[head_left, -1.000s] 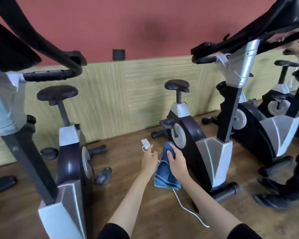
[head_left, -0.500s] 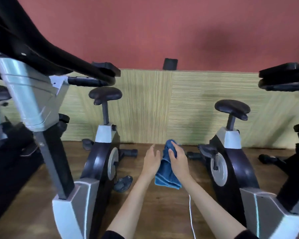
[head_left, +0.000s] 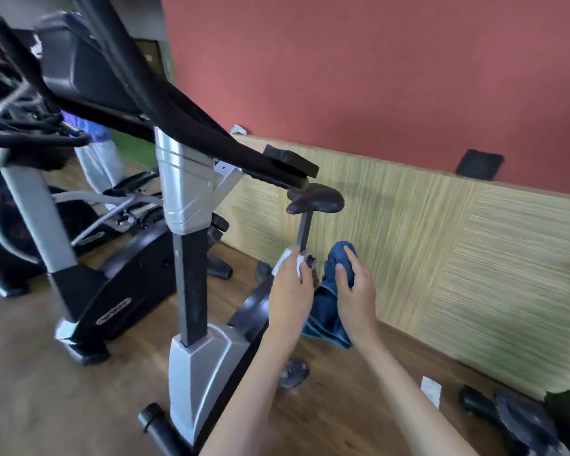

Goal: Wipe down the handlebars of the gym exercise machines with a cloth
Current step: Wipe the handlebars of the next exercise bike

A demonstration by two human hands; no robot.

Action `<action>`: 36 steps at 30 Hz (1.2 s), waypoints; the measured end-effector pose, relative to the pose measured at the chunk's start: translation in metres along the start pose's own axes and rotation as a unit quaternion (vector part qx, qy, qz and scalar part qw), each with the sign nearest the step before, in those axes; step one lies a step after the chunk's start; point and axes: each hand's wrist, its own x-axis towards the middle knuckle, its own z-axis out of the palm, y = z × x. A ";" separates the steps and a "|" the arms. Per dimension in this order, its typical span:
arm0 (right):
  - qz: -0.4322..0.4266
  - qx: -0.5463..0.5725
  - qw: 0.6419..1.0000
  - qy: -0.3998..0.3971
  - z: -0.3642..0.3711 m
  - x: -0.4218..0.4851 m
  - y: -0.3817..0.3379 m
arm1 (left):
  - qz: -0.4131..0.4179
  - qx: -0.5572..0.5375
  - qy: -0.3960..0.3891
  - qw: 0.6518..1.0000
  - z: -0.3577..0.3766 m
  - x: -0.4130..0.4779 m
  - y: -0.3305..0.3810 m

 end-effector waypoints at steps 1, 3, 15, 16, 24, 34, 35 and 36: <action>-0.014 0.022 1.000 -0.003 0.004 0.008 -0.010 | 0.019 0.015 0.028 0.999 -0.008 0.003 0.009; -0.042 0.065 0.997 -0.007 0.011 0.024 -0.034 | 0.073 0.067 0.092 0.991 -0.025 0.008 0.028; -0.222 0.273 0.935 -0.053 0.059 0.106 -0.174 | 0.306 0.180 0.386 0.852 -0.131 0.063 0.098; -0.232 0.284 0.928 -0.060 0.064 0.111 -0.183 | 0.318 0.187 0.406 0.836 -0.138 0.066 0.101; -0.267 0.369 0.877 -0.154 0.125 0.136 -0.238 | 0.305 0.227 0.511 0.771 -0.193 0.092 0.116; -0.390 0.054 0.819 -0.417 0.135 0.168 -0.225 | 0.242 0.295 0.581 0.719 -0.213 0.125 0.125; -0.413 0.009 0.807 -0.423 0.131 0.174 -0.222 | 0.239 0.302 0.588 0.711 -0.213 0.125 0.126; -0.431 -0.016 0.798 -0.422 0.128 0.178 -0.219 | 0.236 0.309 0.594 0.704 -0.214 0.125 0.126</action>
